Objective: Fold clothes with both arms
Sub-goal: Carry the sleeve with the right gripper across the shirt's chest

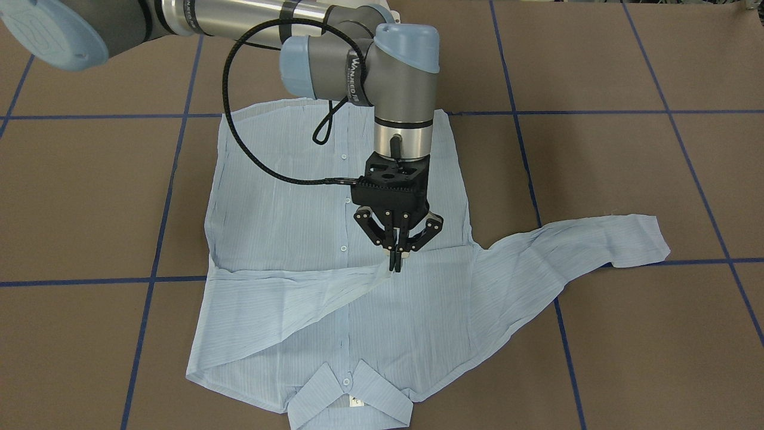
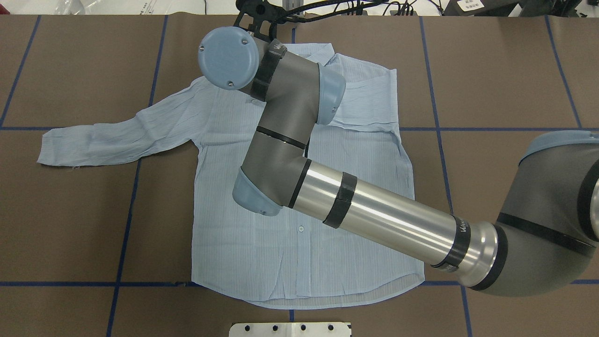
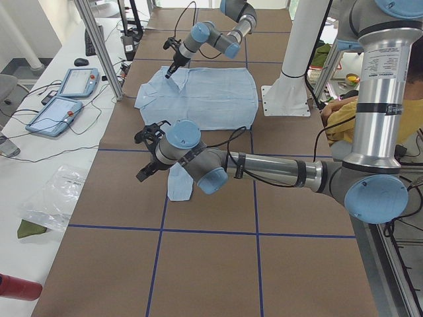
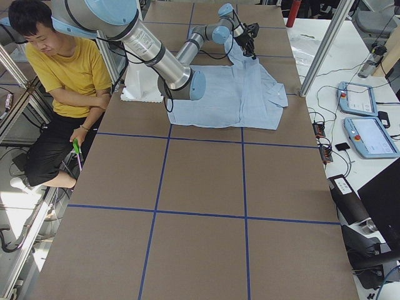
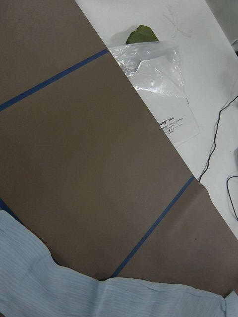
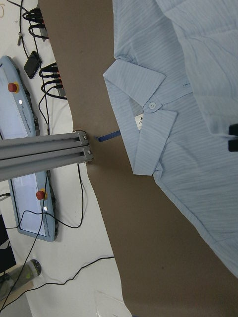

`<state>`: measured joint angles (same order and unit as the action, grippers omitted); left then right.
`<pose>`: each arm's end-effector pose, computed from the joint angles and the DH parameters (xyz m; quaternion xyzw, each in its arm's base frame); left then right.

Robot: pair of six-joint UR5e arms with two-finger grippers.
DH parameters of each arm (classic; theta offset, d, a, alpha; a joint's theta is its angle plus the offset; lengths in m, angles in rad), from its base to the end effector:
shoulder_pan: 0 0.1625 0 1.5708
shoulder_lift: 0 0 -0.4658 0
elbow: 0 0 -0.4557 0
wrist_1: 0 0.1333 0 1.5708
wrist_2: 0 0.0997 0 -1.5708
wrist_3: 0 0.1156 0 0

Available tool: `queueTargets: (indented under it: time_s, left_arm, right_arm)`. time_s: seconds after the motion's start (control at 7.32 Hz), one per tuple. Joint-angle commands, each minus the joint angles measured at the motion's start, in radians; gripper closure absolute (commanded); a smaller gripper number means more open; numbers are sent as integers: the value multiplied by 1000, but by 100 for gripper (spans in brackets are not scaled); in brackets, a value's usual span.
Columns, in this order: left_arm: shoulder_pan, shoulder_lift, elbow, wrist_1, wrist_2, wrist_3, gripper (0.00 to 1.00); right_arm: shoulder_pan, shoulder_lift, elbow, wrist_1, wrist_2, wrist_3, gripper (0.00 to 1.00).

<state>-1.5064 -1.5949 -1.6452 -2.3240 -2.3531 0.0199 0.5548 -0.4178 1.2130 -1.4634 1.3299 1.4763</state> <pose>-0.0136 -0.5942 0.5623 0.3741 0.3556 0.1928 0.8345 -0.6757 -0.6080 0.0174 0.2406 -0.3759 0.2548 0.8579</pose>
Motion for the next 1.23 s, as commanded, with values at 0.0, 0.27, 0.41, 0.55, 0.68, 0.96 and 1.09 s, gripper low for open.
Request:
queueTargets:
  time_s: [0.0,0.27,0.41,0.55,0.68,0.96,1.09]
  left_arm:
    - [0,3,2,0,0,0,0]
    - [2,6,5,0,0,0,0]
    - [5,4,5,-15,5,0,0]
    - [32,-2,49,-65,6,-2,0]
    - [84,-10,124,-169,11,-15,0]
    - [219,-7,241,-418,91,-276,0]
    - [330,-5,287,-521,238,-429,0]
  right_arm:
    - [-16,77,-104,-2,2,4,0]
    - [-3,82,-104,-8,28,4,0]
    - [43,67,-95,-11,116,-1,0]
    - [98,6,-43,-11,229,-17,0]
    - [140,-109,111,-26,282,-60,0]
    - [253,-353,483,-197,421,-318,0]
    - [330,-489,604,-186,524,-450,0]
